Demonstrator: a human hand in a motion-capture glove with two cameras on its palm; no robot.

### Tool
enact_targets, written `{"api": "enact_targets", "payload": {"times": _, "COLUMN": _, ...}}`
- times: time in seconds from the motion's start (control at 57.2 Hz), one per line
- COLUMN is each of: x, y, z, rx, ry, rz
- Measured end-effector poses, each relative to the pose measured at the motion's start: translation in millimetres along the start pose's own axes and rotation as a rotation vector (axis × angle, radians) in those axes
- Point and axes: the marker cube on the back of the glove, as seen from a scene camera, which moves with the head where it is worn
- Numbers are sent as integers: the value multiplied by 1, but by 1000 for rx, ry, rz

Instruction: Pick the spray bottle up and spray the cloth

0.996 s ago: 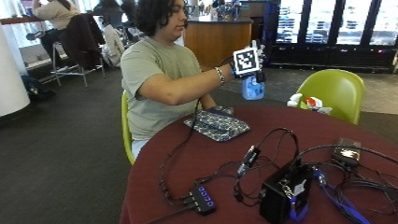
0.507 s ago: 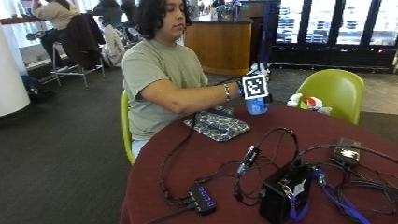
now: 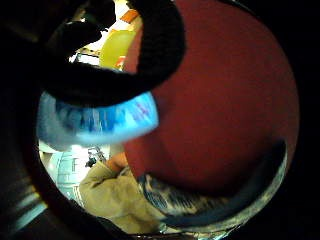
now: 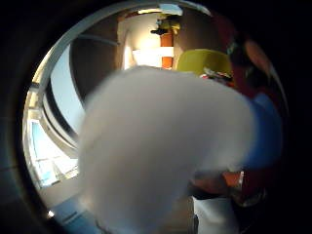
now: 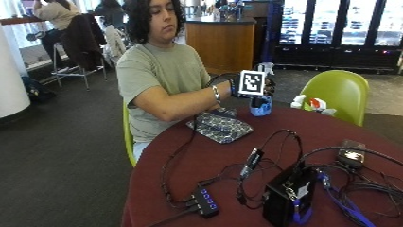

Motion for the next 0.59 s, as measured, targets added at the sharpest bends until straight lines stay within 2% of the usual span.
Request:
{"api": "enact_targets", "payload": {"times": 0.157, "x": -15, "y": 43, "z": -67, "rx": 12, "ry": 71, "rz": -107}}
{"api": "enact_targets", "payload": {"times": 0.28, "x": -22, "y": 61, "z": -113, "rx": 147, "ry": 169, "rz": -148}}
{"api": "enact_targets", "payload": {"times": 0.419, "x": -24, "y": 80, "z": -162, "rx": 282, "ry": 436, "rz": -84}}
{"api": "enact_targets", "payload": {"times": 0.594, "x": -33, "y": 99, "z": -178, "rx": 360, "ry": 708, "rz": 18}}
